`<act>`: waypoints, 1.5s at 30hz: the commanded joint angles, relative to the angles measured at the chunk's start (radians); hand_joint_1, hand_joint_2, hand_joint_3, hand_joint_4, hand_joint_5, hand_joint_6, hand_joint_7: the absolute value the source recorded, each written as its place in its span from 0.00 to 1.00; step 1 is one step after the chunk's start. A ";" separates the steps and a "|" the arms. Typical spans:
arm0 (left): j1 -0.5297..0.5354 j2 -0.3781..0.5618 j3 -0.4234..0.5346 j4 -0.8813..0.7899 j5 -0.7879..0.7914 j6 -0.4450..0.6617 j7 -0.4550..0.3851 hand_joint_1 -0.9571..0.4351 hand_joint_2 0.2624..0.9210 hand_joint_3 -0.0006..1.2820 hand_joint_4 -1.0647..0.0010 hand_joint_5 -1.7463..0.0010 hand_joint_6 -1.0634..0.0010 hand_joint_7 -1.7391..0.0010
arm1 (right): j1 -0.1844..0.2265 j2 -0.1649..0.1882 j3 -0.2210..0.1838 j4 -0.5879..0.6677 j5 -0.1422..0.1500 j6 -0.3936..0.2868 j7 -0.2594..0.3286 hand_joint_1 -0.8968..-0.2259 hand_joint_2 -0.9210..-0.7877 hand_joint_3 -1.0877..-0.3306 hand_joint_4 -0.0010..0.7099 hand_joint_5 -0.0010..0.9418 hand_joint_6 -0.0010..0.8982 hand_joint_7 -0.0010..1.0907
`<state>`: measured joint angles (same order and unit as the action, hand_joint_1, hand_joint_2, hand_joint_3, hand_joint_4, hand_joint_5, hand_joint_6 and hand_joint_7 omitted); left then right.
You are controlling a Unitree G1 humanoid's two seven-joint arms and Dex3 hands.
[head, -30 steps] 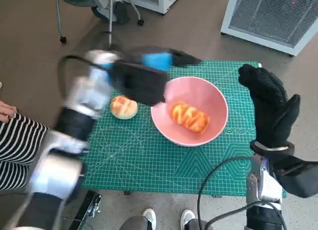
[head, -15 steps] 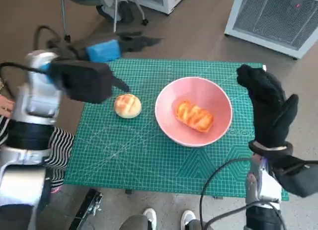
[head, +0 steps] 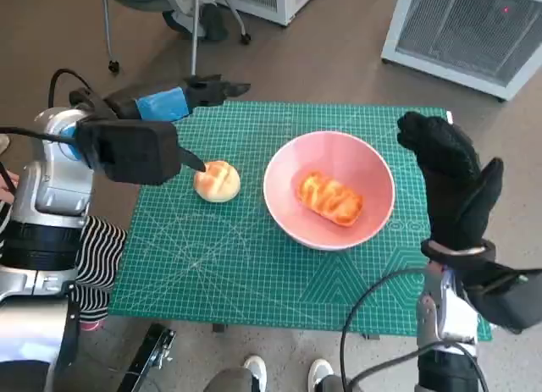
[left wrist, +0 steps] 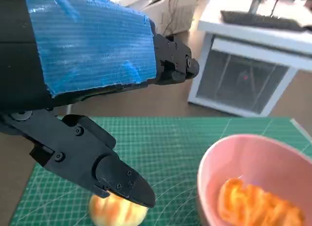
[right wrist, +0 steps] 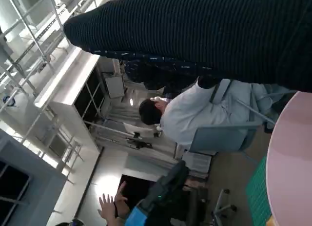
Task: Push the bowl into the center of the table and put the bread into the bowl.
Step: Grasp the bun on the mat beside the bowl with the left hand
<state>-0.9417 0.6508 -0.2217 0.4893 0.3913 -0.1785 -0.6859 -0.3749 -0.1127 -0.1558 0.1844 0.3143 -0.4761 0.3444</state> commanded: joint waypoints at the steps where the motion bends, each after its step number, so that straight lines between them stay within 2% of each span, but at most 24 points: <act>1: -0.001 -0.021 -0.046 0.076 0.045 -0.008 0.033 0.45 0.73 0.00 0.96 1.00 0.80 0.99 | 0.009 -0.006 -0.002 0.015 0.014 0.025 0.015 0.29 0.00 0.51 0.23 0.00 0.06 0.35; 14: -0.071 -0.113 -0.157 0.385 0.152 -0.040 0.152 0.42 0.73 0.00 0.94 1.00 0.80 0.99 | 0.018 -0.020 -0.010 -0.015 0.019 0.050 0.031 0.28 0.00 0.50 0.22 0.00 0.06 0.35; 23: -0.134 -0.186 -0.232 0.586 0.234 0.005 0.228 0.41 0.73 0.00 0.94 1.00 0.80 1.00 | 0.031 -0.029 -0.014 -0.038 0.018 0.053 0.035 0.28 0.00 0.50 0.22 0.00 0.06 0.35; 31: -0.160 -0.231 -0.248 0.687 0.240 0.055 0.242 0.46 0.73 0.00 0.94 1.00 0.80 1.00 | 0.037 -0.036 -0.023 -0.049 0.024 0.054 0.040 0.29 0.00 0.50 0.19 0.00 0.06 0.35; 36: -0.160 -0.252 -0.261 0.731 0.252 0.071 0.289 0.52 0.73 0.00 0.90 0.99 0.74 0.98 | 0.042 -0.038 -0.022 -0.058 0.021 0.053 0.036 0.29 0.00 0.50 0.19 0.00 0.06 0.35; 38: -0.156 -0.259 -0.270 0.747 0.261 0.070 0.327 0.55 0.73 0.00 0.81 0.99 0.64 0.98 | 0.043 -0.038 -0.023 -0.060 0.019 0.052 0.033 0.29 0.00 0.50 0.19 0.00 0.06 0.35; 39: -0.154 -0.262 -0.274 0.753 0.264 0.068 0.343 0.57 0.75 0.00 0.68 0.96 0.56 0.96 | 0.044 -0.038 -0.023 -0.061 0.018 0.051 0.032 0.29 0.00 0.50 0.19 0.00 0.06 0.35; 40: -0.151 -0.263 -0.278 0.757 0.269 0.063 0.363 0.58 0.76 0.01 0.63 0.95 0.52 0.96 | 0.044 -0.038 -0.023 -0.061 0.018 0.050 0.031 0.29 0.00 0.50 0.19 0.00 0.06 0.35; 41: -0.149 -0.264 -0.281 0.761 0.271 0.060 0.377 0.60 0.78 0.01 0.51 0.93 0.44 0.94 | 0.044 -0.038 -0.024 -0.061 0.017 0.049 0.031 0.29 0.00 0.50 0.19 0.00 0.06 0.35; 42: -0.147 -0.262 -0.284 0.762 0.274 0.054 0.393 0.60 0.79 0.01 0.47 0.92 0.41 0.94 | 0.044 -0.038 -0.024 -0.061 0.017 0.048 0.030 0.29 0.00 0.50 0.20 0.00 0.06 0.35; 43: -0.146 -0.262 -0.286 0.763 0.276 0.049 0.405 0.62 0.81 0.01 0.38 0.89 0.35 0.89 | 0.044 -0.038 -0.024 -0.062 0.016 0.047 0.030 0.29 0.00 0.50 0.20 0.00 0.06 0.35; 44: -0.144 -0.259 -0.286 0.760 0.276 0.042 0.418 0.63 0.83 0.00 0.34 0.85 0.34 0.83 | 0.044 -0.038 -0.024 -0.062 0.015 0.046 0.028 0.29 0.00 0.50 0.20 0.00 0.06 0.35; 45: -0.143 -0.257 -0.286 0.758 0.276 0.037 0.427 0.65 0.86 0.01 0.34 0.76 0.34 0.73 | 0.045 -0.038 -0.025 -0.063 0.014 0.045 0.027 0.29 0.00 0.50 0.20 0.01 0.06 0.35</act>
<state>-1.0838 0.3890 -0.5026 1.2429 0.6605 -0.1215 -0.2991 -0.3537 -0.1490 -0.1777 0.1242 0.3302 -0.4386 0.3768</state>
